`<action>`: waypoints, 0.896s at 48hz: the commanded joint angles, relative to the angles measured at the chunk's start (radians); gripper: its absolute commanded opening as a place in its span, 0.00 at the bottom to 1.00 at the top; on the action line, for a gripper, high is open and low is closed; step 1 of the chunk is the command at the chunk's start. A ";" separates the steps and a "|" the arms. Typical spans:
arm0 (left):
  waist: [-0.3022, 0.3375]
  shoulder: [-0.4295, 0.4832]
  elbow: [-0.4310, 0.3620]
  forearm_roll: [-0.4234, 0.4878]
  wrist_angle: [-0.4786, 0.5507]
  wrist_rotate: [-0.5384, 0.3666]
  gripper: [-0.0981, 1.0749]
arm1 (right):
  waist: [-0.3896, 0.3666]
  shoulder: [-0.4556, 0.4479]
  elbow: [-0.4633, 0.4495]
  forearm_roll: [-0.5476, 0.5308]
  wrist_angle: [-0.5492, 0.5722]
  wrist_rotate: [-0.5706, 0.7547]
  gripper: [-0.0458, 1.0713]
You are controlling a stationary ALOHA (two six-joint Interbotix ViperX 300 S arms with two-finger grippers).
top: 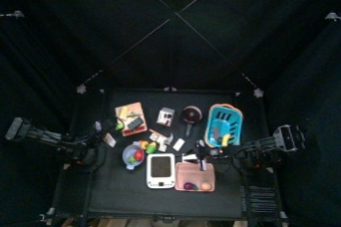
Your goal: Place starfruit bottom on top of drawer
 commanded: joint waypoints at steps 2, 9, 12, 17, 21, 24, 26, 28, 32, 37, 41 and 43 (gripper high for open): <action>0.018 0.002 -0.005 0.002 0.002 -0.012 0.67 | -0.002 -0.012 -0.021 0.000 -0.002 0.000 0.66; 0.048 0.002 0.002 0.002 -0.002 -0.015 0.67 | -0.002 -0.012 -0.021 0.000 -0.002 -0.002 0.66; 0.057 0.003 0.000 -0.003 -0.009 -0.014 0.67 | -0.002 -0.012 -0.021 -0.002 -0.002 -0.003 0.66; 0.069 0.003 0.002 -0.003 -0.032 -0.014 0.67 | -0.003 -0.009 -0.023 -0.006 -0.002 -0.002 0.66; 0.084 0.006 0.003 -0.002 -0.061 -0.014 0.67 | -0.006 -0.008 -0.023 -0.009 -0.002 -0.002 0.66; 0.095 0.012 0.003 -0.005 -0.086 -0.014 0.67 | -0.006 -0.006 -0.026 -0.009 -0.002 -0.002 0.66; 0.104 0.020 0.003 -0.005 -0.104 -0.014 0.67 | -0.008 -0.006 -0.029 -0.009 -0.002 -0.002 0.66; 0.114 0.031 0.003 -0.003 -0.126 -0.014 0.67 | -0.008 -0.006 -0.031 -0.009 -0.002 -0.002 0.66; 0.137 0.051 0.005 0.000 -0.146 -0.012 0.67 | -0.011 -0.005 -0.032 -0.009 -0.002 -0.002 0.66; 0.172 0.071 0.011 0.000 -0.155 -0.011 0.67 | -0.011 -0.006 -0.032 -0.009 -0.002 -0.002 0.66; 0.196 0.078 0.018 0.003 -0.169 -0.012 0.67 | -0.011 -0.006 -0.031 -0.009 -0.002 -0.002 0.66; 0.206 0.080 0.020 0.003 -0.181 -0.012 0.67 | -0.011 -0.006 -0.031 -0.009 -0.002 -0.002 0.66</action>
